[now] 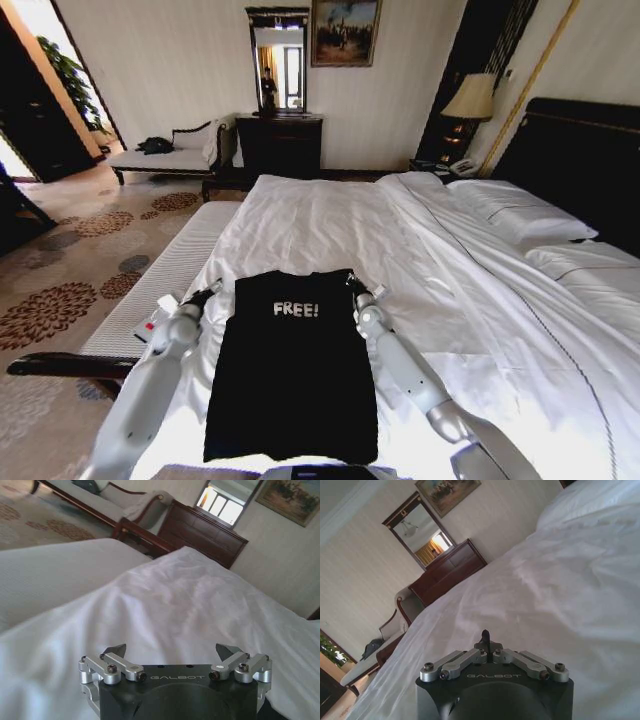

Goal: Fold the clothes on the bed.

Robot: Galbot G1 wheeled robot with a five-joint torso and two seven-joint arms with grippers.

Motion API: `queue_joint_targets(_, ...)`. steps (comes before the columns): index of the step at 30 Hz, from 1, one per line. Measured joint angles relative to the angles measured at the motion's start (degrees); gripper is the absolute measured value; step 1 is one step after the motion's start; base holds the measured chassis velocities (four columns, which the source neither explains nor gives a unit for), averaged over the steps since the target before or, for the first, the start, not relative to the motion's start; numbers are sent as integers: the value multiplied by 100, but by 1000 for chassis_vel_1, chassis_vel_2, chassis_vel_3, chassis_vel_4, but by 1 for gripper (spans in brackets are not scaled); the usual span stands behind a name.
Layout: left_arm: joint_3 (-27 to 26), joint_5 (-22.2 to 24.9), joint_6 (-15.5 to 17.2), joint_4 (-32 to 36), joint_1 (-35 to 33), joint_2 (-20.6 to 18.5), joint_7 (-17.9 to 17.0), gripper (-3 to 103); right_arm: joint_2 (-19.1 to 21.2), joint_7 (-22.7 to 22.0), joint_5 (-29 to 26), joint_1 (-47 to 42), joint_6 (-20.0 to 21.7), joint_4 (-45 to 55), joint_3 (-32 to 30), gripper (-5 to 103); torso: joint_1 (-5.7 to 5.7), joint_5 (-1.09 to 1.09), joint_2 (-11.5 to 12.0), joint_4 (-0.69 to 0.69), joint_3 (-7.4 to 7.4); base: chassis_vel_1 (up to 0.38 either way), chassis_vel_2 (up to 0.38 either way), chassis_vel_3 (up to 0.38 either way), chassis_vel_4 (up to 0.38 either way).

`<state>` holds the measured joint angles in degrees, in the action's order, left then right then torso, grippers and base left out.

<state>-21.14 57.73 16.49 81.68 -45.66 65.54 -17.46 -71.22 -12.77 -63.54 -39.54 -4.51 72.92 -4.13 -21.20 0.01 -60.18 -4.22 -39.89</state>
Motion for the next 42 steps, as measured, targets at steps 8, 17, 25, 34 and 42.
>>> queue_joint_targets(8,482,-35,16,-1424,933,542,90,100,257,-1,57,-90,-3,188,49,0,0,0,0,2,0,0,0,0,0)
queue_joint_targets(17,625,-186,22,-2187,1311,1059,260,103,120,14,188,-153,-3,176,23,0,0,0,0,3,0,0,0,0,0)
queue_joint_targets(25,468,-263,-43,-2264,1280,1206,297,80,160,2,222,-279,-3,302,-57,0,0,-2,-1,2,1,0,0,0,0)
queue_joint_targets(34,358,-288,-109,-2237,1193,1175,301,52,125,-11,308,-314,-12,300,-49,0,1,-2,-1,2,0,0,0,0,0)
queue_joint_targets(42,289,-273,-122,-2191,1207,1060,287,19,136,-43,341,-299,-36,270,-52,0,0,-2,-1,2,0,0,0,0,0)
